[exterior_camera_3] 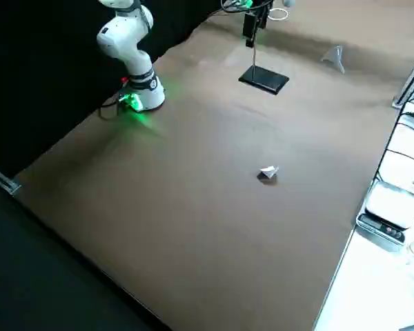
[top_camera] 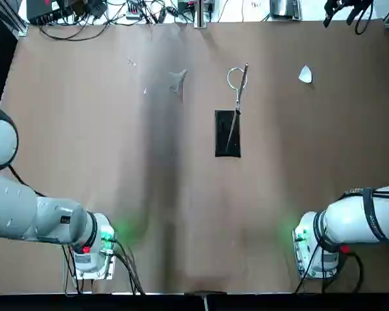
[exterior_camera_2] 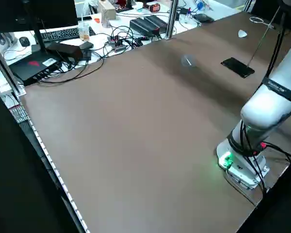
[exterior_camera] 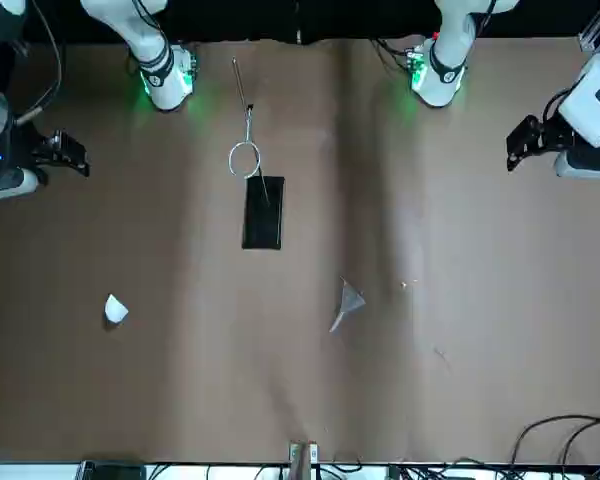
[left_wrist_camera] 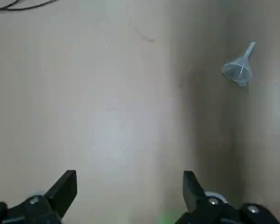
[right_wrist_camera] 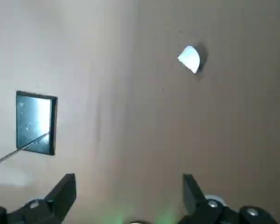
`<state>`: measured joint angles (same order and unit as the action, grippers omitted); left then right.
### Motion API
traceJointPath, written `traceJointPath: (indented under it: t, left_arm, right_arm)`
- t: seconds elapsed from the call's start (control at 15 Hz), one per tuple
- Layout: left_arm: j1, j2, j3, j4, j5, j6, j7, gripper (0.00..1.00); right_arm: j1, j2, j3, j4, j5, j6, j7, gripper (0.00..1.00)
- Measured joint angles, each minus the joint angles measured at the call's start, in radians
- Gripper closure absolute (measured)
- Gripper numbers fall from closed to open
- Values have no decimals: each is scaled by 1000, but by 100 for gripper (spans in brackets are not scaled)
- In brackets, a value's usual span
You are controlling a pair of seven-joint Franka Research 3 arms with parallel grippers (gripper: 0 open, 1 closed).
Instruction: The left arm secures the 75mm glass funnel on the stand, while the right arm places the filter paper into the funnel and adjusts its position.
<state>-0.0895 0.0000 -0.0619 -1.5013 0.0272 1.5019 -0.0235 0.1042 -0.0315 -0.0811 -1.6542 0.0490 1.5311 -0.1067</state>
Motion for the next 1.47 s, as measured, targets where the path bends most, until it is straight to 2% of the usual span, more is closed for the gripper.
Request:
traceJointPath:
  t: [0.53, 0.67, 0.8, 0.93, 1.13, 1.27, 1.33, 1.47]
  left_arm:
    - [-2, 10, -2, -15, -14, -1, 4, 0]
    - [-4, 37, -6, -55, -105, -1, 1, 0]
    - [-7, 101, -9, -87, -213, 16, -3, 0]
    - [-17, 176, -10, -95, -259, 85, -13, 0]
    - [-53, 274, -11, -96, -269, 251, -38, 0]
    - [-87, 330, -11, -99, -269, 376, -37, 0]
    - [-101, 356, -11, -104, -265, 441, -26, 0]
    - [-120, 400, -11, -149, -255, 612, 35, 0]
  right_arm:
    - [-1, 1, -5, -4, -9, 14, 23, 0]
    - [-16, 18, -7, -20, -14, 14, 24, 0]
    - [-72, 63, -8, -34, -15, 26, -23, 3]
    - [-143, 125, -9, -44, -13, 78, -115, 3]
    - [-213, 227, -10, -47, 33, 170, -224, 3]
    - [-246, 285, -10, -48, 113, 225, -320, 3]
    - [-266, 310, -10, -47, 158, 240, -380, 9]
    - [-311, 351, -11, -47, 235, 248, -511, 11]
